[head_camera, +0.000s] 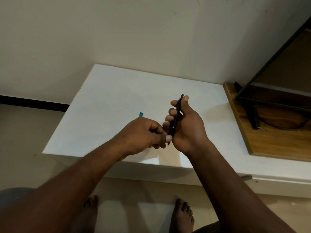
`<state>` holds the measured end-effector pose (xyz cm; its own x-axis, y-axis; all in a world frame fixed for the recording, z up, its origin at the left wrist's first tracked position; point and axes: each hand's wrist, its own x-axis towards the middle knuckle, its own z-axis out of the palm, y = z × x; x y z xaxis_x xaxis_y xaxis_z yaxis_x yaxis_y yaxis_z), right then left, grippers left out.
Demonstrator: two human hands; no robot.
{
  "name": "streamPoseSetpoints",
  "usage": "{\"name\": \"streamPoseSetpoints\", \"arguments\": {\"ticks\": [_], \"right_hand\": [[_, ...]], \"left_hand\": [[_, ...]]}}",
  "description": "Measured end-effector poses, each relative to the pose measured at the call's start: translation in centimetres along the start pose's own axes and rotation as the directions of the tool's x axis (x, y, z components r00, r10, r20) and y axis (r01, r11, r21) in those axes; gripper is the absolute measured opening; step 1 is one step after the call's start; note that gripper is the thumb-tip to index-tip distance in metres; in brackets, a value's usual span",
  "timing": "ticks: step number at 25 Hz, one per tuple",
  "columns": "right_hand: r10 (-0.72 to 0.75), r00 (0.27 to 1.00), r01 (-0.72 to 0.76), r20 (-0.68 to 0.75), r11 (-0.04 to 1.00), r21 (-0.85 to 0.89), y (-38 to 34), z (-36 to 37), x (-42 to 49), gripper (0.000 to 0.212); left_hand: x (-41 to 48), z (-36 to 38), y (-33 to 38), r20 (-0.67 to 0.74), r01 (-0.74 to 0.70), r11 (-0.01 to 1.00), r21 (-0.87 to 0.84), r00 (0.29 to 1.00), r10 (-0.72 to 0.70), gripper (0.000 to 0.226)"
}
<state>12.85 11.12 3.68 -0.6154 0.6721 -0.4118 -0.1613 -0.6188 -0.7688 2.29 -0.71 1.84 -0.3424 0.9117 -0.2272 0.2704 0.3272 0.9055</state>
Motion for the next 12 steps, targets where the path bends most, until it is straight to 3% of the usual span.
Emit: {"name": "streamPoseSetpoints", "arguments": {"ticks": [3, 12], "right_hand": [[-0.005, 1.000, 0.004, 0.011, 0.995, 0.102, -0.5, -0.2, 0.0, 0.043], [0.035, 0.996, -0.053, 0.079, 0.969, 0.242, -1.5, -0.5, -0.3, 0.073]], "left_hand": [[0.0, 0.1, 0.1, 0.009, -0.004, 1.000, 0.011, 1.000, 0.004, 0.011], [-0.2, 0.1, 0.1, 0.054, 0.002, 0.999, -0.045, 0.999, 0.000, 0.010]]}}
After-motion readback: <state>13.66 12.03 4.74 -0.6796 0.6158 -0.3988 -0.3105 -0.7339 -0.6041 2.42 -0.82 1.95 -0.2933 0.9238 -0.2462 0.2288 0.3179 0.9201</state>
